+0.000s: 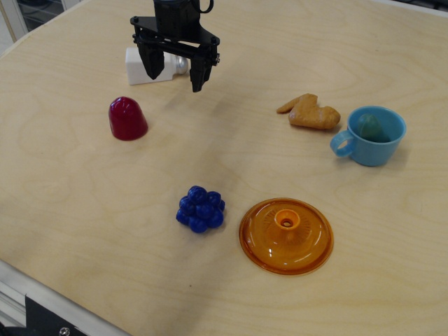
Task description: Take cucumber out of cup
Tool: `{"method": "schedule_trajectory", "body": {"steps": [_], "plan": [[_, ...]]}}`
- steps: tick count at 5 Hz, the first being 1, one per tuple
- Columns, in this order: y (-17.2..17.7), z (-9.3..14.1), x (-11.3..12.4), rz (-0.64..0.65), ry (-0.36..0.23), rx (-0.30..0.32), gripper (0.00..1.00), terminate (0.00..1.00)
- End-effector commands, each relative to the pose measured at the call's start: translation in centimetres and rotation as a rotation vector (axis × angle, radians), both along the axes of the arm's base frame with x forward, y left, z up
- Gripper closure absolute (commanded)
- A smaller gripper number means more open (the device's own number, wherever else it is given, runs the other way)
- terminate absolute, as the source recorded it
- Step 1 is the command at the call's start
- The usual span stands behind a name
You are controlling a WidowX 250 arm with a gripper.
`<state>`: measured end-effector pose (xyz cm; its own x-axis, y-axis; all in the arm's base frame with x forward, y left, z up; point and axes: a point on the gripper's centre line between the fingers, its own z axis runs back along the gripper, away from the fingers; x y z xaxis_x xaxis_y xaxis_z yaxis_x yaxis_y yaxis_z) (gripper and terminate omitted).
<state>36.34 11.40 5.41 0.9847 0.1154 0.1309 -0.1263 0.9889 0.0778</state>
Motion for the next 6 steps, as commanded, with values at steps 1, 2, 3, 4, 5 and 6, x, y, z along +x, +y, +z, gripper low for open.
{"method": "schedule_trajectory", "body": {"steps": [1, 2, 3, 4, 5, 6], "plan": [[0.0, 0.0, 0.0, 0.0, 0.0, 0.0, 0.0, 0.0], [-2.2, 1.7, -0.1, 0.007, -0.027, -0.003, 0.0, 0.0], [-4.6, 3.6, -0.3, -0.04, -0.067, -0.04, 0.0, 0.0], [-7.0, 5.2, -0.5, -0.13, -0.09, -0.072, 0.0, 0.0], [-10.1, 6.6, -0.7, -0.277, -0.091, -0.102, 0.0, 0.0], [-13.5, 7.2, -0.5, -0.41, -0.097, -0.117, 0.0, 0.0]]}}
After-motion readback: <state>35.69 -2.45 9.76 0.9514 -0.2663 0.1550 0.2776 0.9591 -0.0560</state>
